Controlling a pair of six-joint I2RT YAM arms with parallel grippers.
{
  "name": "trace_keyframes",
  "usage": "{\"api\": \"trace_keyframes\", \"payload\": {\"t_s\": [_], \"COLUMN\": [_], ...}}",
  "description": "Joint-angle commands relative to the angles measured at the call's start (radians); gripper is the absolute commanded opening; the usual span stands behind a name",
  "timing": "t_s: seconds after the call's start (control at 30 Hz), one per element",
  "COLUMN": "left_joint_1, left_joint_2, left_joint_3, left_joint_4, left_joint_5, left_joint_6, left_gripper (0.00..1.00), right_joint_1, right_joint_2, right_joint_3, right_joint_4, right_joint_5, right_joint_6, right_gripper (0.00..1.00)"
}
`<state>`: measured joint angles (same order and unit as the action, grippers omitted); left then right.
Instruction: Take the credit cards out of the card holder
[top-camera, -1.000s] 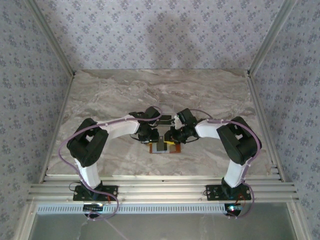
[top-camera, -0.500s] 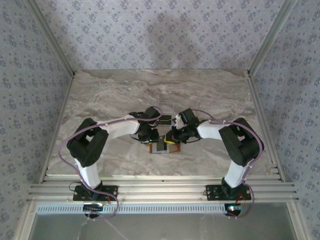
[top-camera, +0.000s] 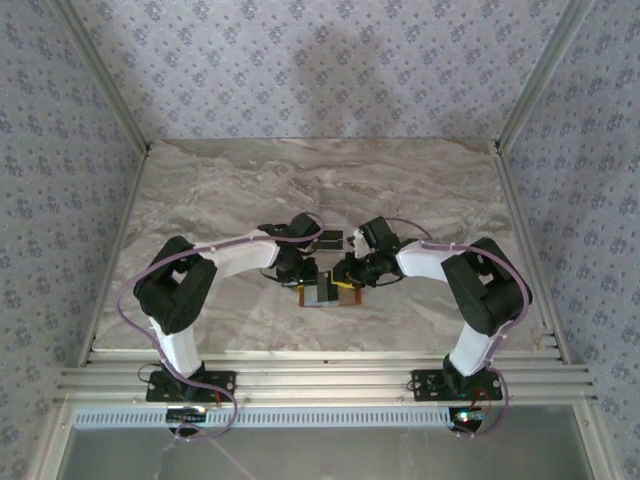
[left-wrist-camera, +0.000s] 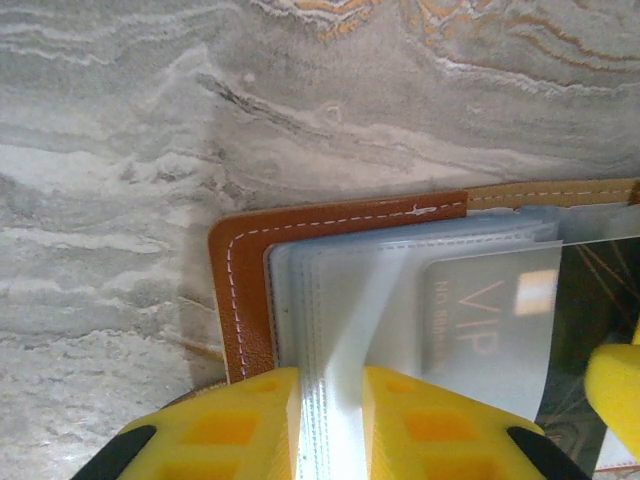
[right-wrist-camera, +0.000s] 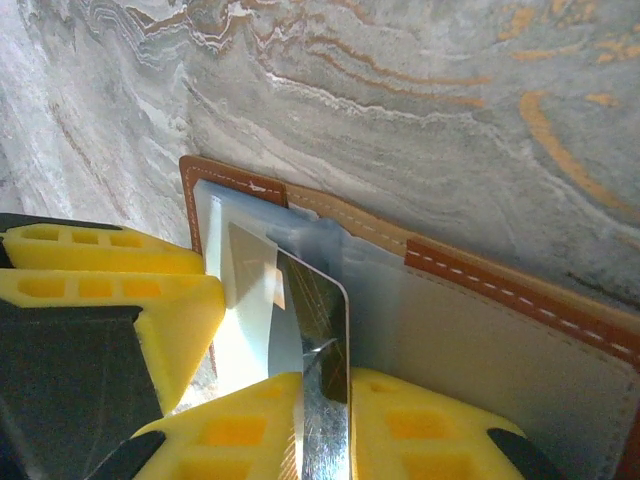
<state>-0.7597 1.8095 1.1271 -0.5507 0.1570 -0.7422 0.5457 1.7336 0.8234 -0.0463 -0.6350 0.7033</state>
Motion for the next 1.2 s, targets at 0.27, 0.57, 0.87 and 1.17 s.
{"api": "trace_keyframes", "payload": {"t_s": [0.27,0.57,0.87,1.17], "left_joint_1": [-0.007,-0.009,-0.010,-0.009], "left_joint_2": [0.045,0.012,-0.022,-0.083], "left_joint_3": [-0.015,-0.005,0.028,0.027], "left_joint_4": [-0.079,-0.090,-0.096,-0.100], "left_joint_5": [-0.034,-0.047,-0.042,-0.075], "left_joint_6": [0.016,0.018,0.031,0.028], "left_gripper": [0.23,0.24,0.25,0.27], "right_joint_1": [-0.007,-0.041,-0.046,-0.046], "right_joint_2": [-0.013,-0.101,-0.178,-0.250], "right_joint_3": [-0.006,0.014,0.058,0.116], "right_joint_4": [-0.071,-0.250,-0.341,-0.372], "right_joint_5": [0.053,0.156,0.159,0.140], "right_joint_6": [-0.019,-0.103,-0.156,-0.210], "right_gripper": [0.07,0.00,0.00,0.00]}}
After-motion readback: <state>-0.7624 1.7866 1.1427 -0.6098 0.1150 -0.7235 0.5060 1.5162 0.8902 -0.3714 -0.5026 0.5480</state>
